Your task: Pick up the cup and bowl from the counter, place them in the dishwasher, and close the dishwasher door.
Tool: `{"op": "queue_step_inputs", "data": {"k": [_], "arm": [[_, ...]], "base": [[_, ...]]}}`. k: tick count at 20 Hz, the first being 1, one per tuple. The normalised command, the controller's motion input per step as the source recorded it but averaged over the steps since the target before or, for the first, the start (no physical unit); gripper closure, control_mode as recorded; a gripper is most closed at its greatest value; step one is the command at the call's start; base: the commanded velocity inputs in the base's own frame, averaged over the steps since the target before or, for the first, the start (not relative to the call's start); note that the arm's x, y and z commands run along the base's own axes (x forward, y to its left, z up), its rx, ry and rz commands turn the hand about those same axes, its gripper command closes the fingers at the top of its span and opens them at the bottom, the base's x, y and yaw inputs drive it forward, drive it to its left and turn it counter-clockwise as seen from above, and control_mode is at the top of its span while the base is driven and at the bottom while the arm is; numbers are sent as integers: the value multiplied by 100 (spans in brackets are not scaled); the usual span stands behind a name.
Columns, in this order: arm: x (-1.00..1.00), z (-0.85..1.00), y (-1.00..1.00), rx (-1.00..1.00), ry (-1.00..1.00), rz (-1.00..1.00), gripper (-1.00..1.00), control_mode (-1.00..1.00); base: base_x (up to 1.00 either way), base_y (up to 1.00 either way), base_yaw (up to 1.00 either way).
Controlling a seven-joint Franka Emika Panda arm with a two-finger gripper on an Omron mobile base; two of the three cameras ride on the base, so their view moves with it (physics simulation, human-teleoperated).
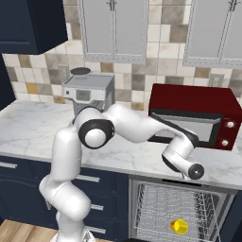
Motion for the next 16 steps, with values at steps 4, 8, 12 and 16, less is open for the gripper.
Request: {"op": "queue_step_inputs", "data": {"k": [4,8,12,16], "arm": [[29,-41,0,4,7,0,-100,-100],[15,-56,2,5,10,0,-100,-100],[11,-51,6,5,8,1,100,-100],[6,-44,0,7,4,1,100,-100]], "base": [[0,0,0],[0,0,0],[0,0,0],[0,0,0]]}}
